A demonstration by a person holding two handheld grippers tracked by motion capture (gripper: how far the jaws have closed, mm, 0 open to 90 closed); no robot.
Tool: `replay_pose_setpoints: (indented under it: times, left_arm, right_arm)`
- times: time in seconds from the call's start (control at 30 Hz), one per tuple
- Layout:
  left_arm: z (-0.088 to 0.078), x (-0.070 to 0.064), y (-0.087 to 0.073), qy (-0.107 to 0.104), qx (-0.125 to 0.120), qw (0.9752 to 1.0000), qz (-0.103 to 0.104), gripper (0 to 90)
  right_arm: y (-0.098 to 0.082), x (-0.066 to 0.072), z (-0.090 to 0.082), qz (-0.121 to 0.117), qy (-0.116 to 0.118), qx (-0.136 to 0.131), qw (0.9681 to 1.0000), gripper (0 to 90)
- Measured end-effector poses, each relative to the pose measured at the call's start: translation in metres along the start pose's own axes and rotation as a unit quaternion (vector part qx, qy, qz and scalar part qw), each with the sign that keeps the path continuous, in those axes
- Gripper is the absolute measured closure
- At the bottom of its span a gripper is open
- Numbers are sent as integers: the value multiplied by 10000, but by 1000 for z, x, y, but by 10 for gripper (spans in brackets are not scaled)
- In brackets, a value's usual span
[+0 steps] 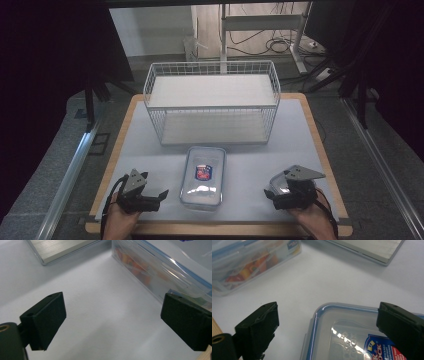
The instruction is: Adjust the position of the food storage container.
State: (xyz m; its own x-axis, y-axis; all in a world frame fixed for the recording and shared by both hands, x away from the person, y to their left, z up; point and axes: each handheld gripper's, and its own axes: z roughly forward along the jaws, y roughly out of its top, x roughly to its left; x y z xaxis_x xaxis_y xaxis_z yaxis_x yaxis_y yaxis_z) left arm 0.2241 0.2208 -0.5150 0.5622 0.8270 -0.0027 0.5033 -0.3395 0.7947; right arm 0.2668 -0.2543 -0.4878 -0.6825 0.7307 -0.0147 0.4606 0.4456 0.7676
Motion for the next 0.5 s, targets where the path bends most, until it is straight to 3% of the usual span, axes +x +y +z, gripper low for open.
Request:
replay_pose_setpoints:
  times: [0.5]
  left_arm:
    - [1,-1,-1,-1,-51,10000,47,43]
  right_arm:
    - [1,-2,0,35,54,-8,10000,159]
